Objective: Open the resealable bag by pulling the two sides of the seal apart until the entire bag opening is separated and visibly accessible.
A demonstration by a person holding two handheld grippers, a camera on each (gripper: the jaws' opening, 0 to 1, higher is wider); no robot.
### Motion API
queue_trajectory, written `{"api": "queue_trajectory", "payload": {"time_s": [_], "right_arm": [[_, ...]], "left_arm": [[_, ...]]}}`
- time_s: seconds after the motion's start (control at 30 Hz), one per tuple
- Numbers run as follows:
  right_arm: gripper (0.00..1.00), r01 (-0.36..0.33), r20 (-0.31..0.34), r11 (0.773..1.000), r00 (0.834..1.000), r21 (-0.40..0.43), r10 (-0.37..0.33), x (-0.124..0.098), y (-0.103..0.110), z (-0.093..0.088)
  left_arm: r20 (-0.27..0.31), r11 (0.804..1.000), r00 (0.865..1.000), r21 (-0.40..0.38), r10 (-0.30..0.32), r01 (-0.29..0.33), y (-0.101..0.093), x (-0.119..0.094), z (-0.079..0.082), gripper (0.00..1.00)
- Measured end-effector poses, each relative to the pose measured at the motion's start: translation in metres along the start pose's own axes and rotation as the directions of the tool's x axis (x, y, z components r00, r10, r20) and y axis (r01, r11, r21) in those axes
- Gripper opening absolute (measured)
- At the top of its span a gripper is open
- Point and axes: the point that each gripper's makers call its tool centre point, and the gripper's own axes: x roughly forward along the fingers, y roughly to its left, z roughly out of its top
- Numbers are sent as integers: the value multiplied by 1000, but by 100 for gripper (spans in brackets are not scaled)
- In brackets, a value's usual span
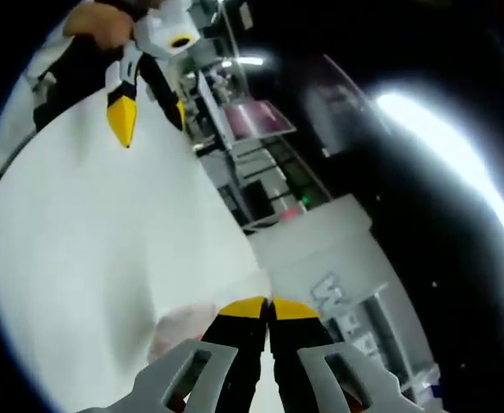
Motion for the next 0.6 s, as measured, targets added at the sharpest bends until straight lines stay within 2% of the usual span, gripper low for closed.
{"api": "queue_trajectory", "payload": {"time_s": [0.6], "right_arm": [[0,-34,34,999,999,30,33,-8,19,18]], "left_arm": [[2,1000,1000,-1,-1,1,2,-1,0,90]]}}
